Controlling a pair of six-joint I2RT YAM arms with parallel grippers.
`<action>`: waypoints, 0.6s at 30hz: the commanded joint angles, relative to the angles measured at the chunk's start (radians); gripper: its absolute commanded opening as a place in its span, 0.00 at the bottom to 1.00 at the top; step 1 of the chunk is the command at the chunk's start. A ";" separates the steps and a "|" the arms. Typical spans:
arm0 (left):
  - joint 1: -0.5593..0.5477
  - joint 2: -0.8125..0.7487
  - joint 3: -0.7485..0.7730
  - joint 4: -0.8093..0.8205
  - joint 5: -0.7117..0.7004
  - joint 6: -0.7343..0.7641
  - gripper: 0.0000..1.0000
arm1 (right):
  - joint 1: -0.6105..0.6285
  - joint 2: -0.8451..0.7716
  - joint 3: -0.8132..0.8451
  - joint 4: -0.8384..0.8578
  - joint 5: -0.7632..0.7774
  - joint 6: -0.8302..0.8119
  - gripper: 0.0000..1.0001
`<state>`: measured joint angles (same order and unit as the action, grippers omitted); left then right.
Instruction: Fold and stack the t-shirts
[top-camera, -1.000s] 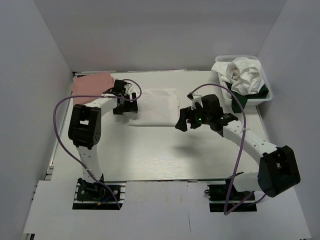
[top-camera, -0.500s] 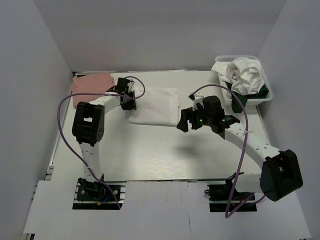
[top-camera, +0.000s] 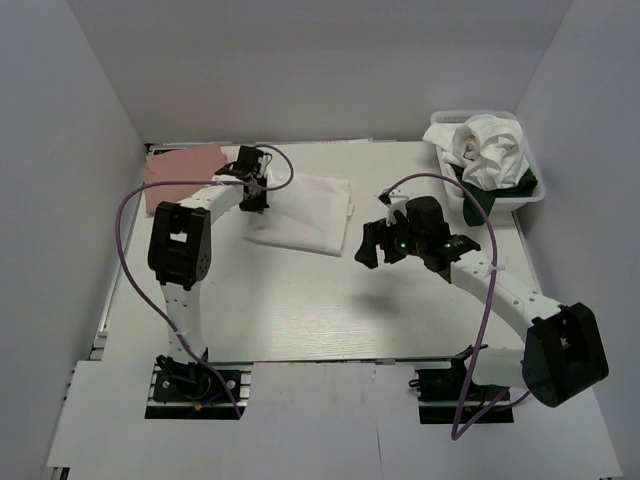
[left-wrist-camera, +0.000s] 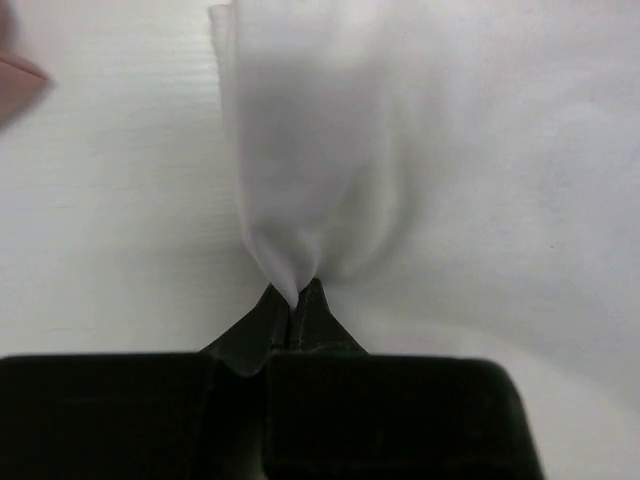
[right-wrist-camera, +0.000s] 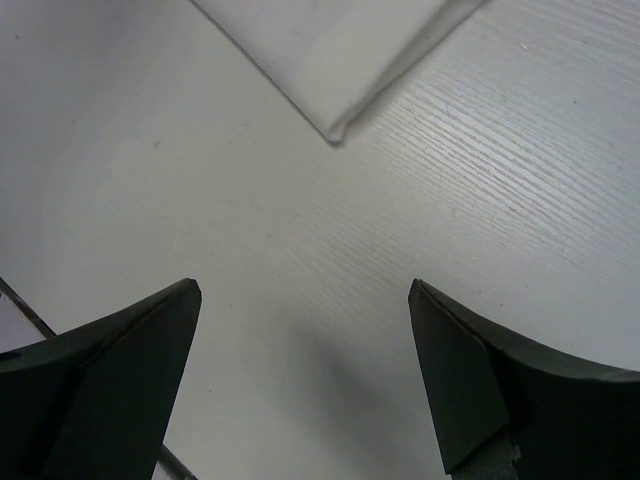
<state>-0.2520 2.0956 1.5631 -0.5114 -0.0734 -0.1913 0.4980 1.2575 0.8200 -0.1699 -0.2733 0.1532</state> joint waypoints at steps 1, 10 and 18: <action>0.020 -0.124 0.084 -0.041 -0.195 0.091 0.00 | 0.005 -0.029 -0.008 0.043 0.009 0.000 0.90; 0.060 -0.103 0.288 -0.077 -0.433 0.211 0.00 | 0.004 -0.049 -0.025 0.069 0.031 0.006 0.90; 0.129 0.026 0.544 -0.116 -0.499 0.268 0.00 | 0.004 -0.058 -0.038 0.081 0.051 0.008 0.90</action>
<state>-0.1566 2.0895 2.0361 -0.6170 -0.5030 0.0402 0.4980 1.2221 0.7971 -0.1280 -0.2386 0.1543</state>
